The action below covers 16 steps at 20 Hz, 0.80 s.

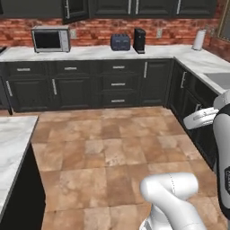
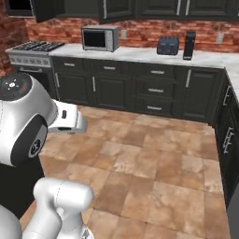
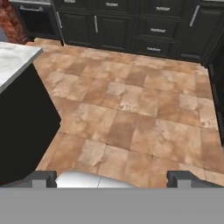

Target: Move the bowls from the cabinet to the plates on the dining table.

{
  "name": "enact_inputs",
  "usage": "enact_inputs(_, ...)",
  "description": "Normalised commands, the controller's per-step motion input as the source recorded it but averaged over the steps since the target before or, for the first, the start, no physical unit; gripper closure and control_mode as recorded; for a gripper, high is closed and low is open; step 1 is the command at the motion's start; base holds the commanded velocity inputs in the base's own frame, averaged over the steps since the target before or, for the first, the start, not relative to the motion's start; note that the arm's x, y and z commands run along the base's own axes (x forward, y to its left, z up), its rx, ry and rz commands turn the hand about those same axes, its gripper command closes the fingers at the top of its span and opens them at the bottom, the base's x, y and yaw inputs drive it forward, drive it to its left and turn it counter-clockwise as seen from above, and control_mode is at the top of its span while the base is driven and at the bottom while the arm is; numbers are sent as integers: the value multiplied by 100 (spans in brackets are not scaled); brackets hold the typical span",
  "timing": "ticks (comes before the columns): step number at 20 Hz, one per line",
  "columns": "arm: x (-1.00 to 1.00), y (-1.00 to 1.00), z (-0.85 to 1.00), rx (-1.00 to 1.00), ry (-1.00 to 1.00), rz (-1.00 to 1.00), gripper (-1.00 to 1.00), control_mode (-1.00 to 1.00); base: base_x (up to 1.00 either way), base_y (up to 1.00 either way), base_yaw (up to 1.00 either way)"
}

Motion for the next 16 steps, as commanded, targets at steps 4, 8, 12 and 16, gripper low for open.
enact_inputs(4, 0, 0, 0, 0, 0, 0, -100, 100, 100, -26, 0)
enact_inputs(8, 0, 0, 0, 0, 0, 0, -100, 100, 100, -16, 0)
enact_inputs(12, 0, 0, 0, 0, 0, 0, -100, 100, 100, -11, 0)
enact_inputs(16, 0, 0, 0, 0, 0, 0, -100, 100, 100, -4, 0)
